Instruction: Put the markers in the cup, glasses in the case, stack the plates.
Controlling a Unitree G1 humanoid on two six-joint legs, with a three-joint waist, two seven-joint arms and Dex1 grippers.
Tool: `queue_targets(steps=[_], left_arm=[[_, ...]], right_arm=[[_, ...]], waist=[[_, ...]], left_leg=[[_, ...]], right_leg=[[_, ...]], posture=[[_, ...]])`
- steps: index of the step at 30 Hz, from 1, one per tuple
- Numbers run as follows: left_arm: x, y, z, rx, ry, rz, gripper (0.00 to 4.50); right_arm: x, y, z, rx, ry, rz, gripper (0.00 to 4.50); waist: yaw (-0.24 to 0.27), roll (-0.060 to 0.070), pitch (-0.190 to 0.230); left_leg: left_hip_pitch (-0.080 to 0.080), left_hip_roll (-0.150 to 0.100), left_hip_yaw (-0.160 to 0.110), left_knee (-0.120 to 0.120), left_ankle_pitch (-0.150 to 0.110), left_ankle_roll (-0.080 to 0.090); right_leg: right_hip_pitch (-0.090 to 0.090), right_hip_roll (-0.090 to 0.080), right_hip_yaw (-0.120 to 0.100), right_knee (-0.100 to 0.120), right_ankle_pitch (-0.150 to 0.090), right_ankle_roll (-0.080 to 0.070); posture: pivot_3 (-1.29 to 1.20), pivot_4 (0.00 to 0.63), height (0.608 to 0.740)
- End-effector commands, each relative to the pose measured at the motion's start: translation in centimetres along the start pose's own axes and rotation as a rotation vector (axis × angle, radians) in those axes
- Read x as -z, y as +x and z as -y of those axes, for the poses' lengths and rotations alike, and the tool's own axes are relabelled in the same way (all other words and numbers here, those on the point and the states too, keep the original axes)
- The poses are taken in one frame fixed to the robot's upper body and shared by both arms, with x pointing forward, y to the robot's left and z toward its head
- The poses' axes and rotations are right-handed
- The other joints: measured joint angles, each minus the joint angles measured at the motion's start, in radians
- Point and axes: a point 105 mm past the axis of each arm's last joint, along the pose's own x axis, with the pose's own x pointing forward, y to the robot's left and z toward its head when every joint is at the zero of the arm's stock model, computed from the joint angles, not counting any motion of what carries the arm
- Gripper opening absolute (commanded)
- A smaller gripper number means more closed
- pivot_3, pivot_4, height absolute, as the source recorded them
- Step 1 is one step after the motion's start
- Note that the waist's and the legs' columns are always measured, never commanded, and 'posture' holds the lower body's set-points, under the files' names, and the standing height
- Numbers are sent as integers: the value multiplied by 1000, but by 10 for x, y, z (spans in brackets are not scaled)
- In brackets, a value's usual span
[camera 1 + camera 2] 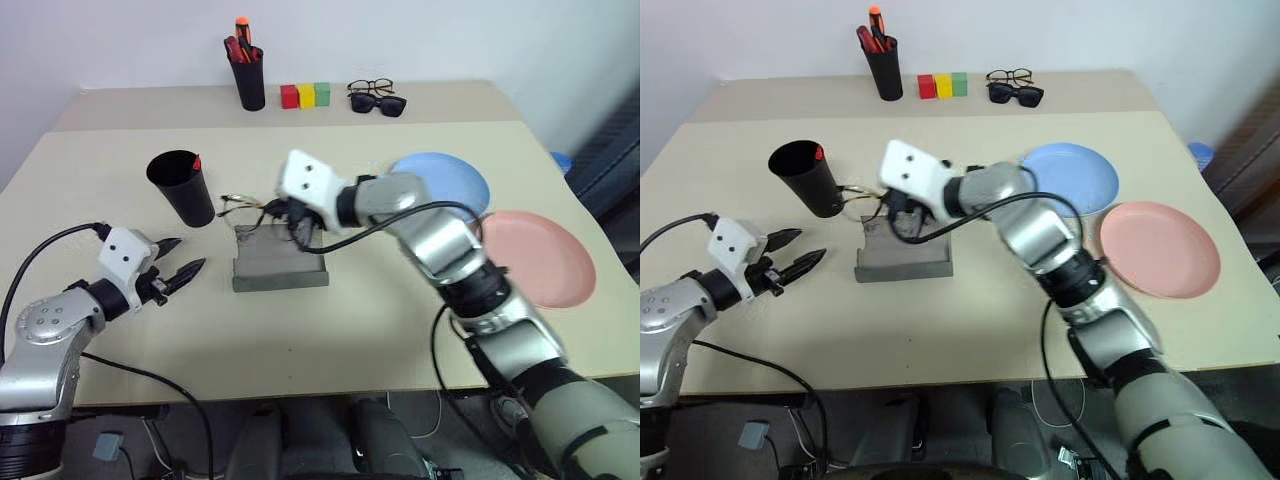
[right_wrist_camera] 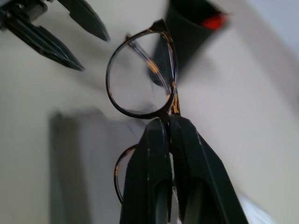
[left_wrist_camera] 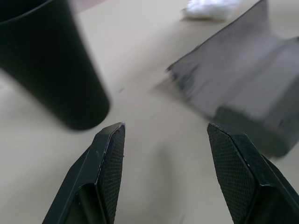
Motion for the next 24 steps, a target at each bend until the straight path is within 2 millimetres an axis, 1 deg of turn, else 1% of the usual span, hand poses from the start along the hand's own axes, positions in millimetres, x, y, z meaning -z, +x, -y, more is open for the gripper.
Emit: queue_targets(steps=[1, 4, 9, 13, 18, 21, 24], left_arm=[[-14, -9, -1, -3, 13, 80, 2834], [-18, -14, 4, 11, 2, 111, 2834], [-16, -16, 4, -1, 4, 98, 2834], [-16, -13, 4, 1, 3, 99, 2834], [-19, -7, 2, 13, 4, 106, 2834], [-22, -3, 3, 21, 5, 118, 2834], [-26, 3, 6, 31, 0, 134, 2834]], right_arm=[[10, 3, 0, 2, -66, -38, 73], [24, -4, -7, -26, -61, -73, 73], [30, -15, -15, -72, -47, -93, 73], [35, -16, -24, -110, -47, -112, 73], [40, -14, -21, -89, -16, -131, 73], [40, -13, -16, -64, -2, -134, 955], [38, -15, -7, -14, 5, -123, 2403]], waist=[[9, 0, 0], [22, -1, 0], [18, 0, 0], [4, 0, 0], [-2, 0, 0], [-3, 0, 0], [-3, 0, 0]], left_leg=[[-1, -1, -1, 0, 0, 0], [-1, -2, 0, 1, 0, 0], [0, -1, 0, 0, 0, 0], [0, -1, 0, 0, 0, 0], [0, -1, 0, 0, 0, 0], [0, -1, 0, 0, 0, 0], [0, -1, 0, 0, 0, 0]], right_leg=[[0, -1, -1, 0, 0, 0], [1, -3, -1, -1, 0, 0], [0, 0, -1, -1, 0, 0], [0, 1, -1, 0, 0, 0], [0, 1, -1, 0, 0, 0], [0, 1, -1, 0, 0, 0], [0, 1, -1, 0, 0, 0]], posture=[[0, 150, 740], [0, 150, 740], [0, 150, 740], [0, 150, 740], [0, 150, 740], [0, 150, 740], [0, 150, 740]])
